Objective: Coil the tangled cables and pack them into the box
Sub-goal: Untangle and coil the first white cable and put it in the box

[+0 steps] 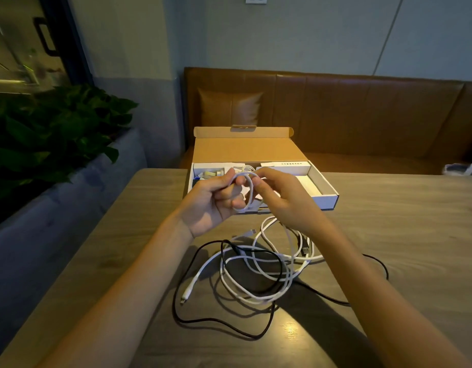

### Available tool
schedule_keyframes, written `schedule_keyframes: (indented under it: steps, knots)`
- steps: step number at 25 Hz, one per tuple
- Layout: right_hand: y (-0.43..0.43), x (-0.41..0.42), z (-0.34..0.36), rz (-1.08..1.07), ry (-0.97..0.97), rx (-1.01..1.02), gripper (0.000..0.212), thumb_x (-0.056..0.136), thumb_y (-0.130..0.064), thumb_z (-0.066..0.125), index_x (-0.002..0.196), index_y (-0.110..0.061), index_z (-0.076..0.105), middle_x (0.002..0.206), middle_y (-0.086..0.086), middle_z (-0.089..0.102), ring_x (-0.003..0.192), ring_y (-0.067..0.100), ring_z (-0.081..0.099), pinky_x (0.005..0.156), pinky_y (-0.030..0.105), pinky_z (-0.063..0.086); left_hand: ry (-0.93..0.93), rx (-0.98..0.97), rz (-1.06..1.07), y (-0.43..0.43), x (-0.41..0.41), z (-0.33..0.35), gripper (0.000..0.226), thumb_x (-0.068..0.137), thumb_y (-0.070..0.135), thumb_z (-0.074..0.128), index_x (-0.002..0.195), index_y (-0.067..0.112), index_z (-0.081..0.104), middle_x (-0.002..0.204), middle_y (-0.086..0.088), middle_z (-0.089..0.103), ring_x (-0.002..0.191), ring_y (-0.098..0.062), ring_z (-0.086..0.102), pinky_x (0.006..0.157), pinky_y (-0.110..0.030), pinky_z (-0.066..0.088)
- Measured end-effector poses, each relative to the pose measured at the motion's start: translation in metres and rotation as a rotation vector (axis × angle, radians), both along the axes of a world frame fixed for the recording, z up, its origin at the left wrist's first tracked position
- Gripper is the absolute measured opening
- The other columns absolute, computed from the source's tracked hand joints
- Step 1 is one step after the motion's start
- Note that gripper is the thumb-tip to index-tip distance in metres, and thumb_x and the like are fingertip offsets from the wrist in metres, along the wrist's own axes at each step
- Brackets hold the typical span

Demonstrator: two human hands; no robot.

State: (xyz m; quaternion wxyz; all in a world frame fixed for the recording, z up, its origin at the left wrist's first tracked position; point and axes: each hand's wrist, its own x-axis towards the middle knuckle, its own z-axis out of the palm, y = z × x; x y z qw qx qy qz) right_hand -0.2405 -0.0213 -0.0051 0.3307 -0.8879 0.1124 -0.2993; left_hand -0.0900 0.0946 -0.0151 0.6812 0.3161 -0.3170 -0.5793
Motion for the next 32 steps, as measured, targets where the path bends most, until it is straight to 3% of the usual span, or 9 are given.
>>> schedule_keyframes:
  steps: [3, 8, 11, 14, 16, 19, 22, 29, 32]
  knots:
    - [0.005, 0.003, -0.002, 0.038, 0.003, 0.225, 0.026, 0.101, -0.02, 0.047, 0.105, -0.013, 0.072, 0.093, 0.008, 0.072, 0.088, 0.021, 0.066, 0.079, 0.033, 0.056, 0.161, -0.05, 0.026, 0.0, -0.006, 0.004, 0.03, 0.101, 0.026, 0.048, 0.09, 0.004, 0.063, 0.052, 0.002, 0.033, 0.049, -0.01, 0.032, 0.065, -0.025, 0.051]
    - [0.021, 0.007, -0.002, 0.078, -0.208, 0.687, 0.031, 0.107, -0.022, 0.043, 0.117, -0.004, 0.067, 0.1, 0.018, 0.072, 0.094, 0.024, 0.072, 0.087, 0.035, 0.059, 0.374, -0.156, 0.039, 0.001, -0.023, 0.02, 0.032, 0.109, 0.022, 0.035, 0.106, 0.0, 0.059, 0.06, -0.001, 0.047, 0.054, -0.011, 0.055, 0.082, -0.036, 0.06]
    - [0.03, 0.012, -0.002, 0.032, -0.217, 0.846, 0.029, 0.107, -0.033, 0.043, 0.113, -0.011, 0.061, 0.066, 0.012, 0.061, 0.059, 0.023, 0.064, 0.064, 0.037, 0.06, 0.44, -0.182, 0.162, -0.001, -0.032, 0.026, 0.025, 0.109, 0.014, 0.037, 0.111, 0.001, 0.058, 0.064, -0.003, 0.058, 0.062, -0.013, 0.068, 0.088, -0.04, 0.06]
    - [0.039, 0.016, -0.004, 0.035, -0.075, 0.908, 0.025, 0.108, -0.03, 0.041, 0.107, -0.011, 0.058, 0.056, 0.001, 0.042, 0.046, 0.014, 0.038, 0.043, 0.025, 0.037, 0.285, -0.174, 0.335, -0.003, -0.027, 0.023, 0.02, 0.107, 0.015, 0.043, 0.112, 0.008, 0.06, 0.092, -0.007, 0.076, 0.092, -0.018, 0.075, 0.102, -0.041, 0.051]
    - [0.043, 0.017, -0.004, 0.022, 0.114, 0.784, 0.024, 0.107, -0.024, 0.043, 0.113, -0.008, 0.059, 0.061, 0.002, 0.046, 0.047, 0.012, 0.038, 0.042, 0.024, 0.034, -0.015, -0.138, 0.456, -0.004, -0.023, 0.02, 0.023, 0.107, 0.022, 0.04, 0.115, 0.016, 0.061, 0.107, -0.005, 0.077, 0.11, -0.016, 0.07, 0.092, -0.032, 0.055]
    - [0.043, 0.013, 0.0, -0.052, 0.343, 0.402, 0.02, 0.102, -0.029, 0.053, 0.105, -0.017, 0.069, 0.068, 0.001, 0.06, 0.048, 0.006, 0.049, 0.046, 0.022, 0.042, -0.871, -0.005, 0.695, -0.003, -0.015, 0.012, 0.029, 0.108, 0.032, 0.037, 0.11, 0.031, 0.065, 0.124, 0.008, 0.069, 0.119, -0.004, 0.06, 0.094, -0.024, 0.051]
    - [0.031, 0.004, 0.01, -0.087, 0.328, 0.112, 0.021, 0.1, -0.029, 0.058, 0.099, -0.019, 0.076, 0.057, -0.012, 0.056, 0.045, 0.0, 0.047, 0.051, 0.019, 0.035, -1.364, 0.026, 0.574, -0.002, -0.004, 0.002, 0.029, 0.108, 0.028, 0.037, 0.11, 0.018, 0.064, 0.101, 0.006, 0.068, 0.088, -0.002, 0.059, 0.079, -0.03, 0.053]
    - [0.001, -0.018, 0.029, -0.19, 0.12, -0.115, 0.024, 0.08, -0.047, 0.07, 0.091, -0.026, 0.069, 0.075, -0.008, 0.066, 0.065, 0.008, 0.055, 0.055, 0.014, 0.04, -1.154, 0.151, 0.269, 0.011, 0.005, 0.023, 0.037, 0.107, 0.03, 0.043, 0.084, 0.013, 0.067, 0.06, 0.008, 0.053, 0.063, -0.007, 0.051, 0.068, -0.025, 0.047]
    - [0.0, -0.021, 0.031, -0.156, 0.088, -0.146, 0.028, 0.083, -0.049, 0.059, 0.093, -0.025, 0.068, 0.08, -0.004, 0.069, 0.074, 0.015, 0.062, 0.063, 0.031, 0.051, -0.908, 0.107, 0.134, 0.019, 0.003, 0.031, 0.037, 0.103, 0.031, 0.049, 0.076, 0.012, 0.066, 0.051, 0.002, 0.042, 0.05, -0.008, 0.041, 0.062, -0.023, 0.046]
